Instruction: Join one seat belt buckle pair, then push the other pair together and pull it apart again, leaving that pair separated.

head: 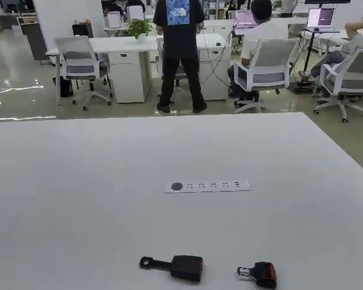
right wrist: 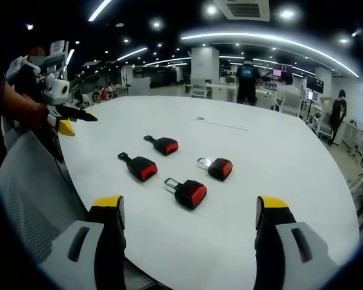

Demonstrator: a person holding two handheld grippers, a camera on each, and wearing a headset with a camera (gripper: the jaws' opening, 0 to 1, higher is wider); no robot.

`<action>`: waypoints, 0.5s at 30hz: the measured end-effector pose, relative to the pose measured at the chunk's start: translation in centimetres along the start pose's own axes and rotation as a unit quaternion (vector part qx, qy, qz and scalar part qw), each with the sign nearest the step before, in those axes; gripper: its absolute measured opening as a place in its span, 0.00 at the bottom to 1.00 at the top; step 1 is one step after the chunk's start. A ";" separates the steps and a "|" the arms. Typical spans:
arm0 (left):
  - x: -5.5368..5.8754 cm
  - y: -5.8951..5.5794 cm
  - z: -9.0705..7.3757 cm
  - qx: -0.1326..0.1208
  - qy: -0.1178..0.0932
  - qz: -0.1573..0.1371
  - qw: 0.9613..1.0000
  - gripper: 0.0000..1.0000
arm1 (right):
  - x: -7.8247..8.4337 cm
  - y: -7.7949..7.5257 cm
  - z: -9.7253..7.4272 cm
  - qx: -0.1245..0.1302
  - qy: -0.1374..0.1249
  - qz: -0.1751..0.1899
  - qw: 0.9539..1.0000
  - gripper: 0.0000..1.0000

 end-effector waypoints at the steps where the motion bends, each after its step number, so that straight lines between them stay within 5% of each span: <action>1: -0.1 -0.1 0.0 0.000 0.000 0.000 1.000 0.96 | 0.0 0.0 0.0 0.000 0.000 0.000 1.000 0.90; 15: 0.0 0.1 -0.1 0.002 -0.001 -0.001 1.000 0.96 | -0.1 0.0 0.2 0.000 0.000 0.000 1.000 0.90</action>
Point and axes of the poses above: the centre of the closed fingertips' face, and the gripper's own axes: z roughly forward along the fingers, y roughly to its left, x roughly out of its underside, the point moved 5 cm from there along -z, roughly backward along the fingers, and after that the axes turned 10 degrees about y, right-handed, at the moved point
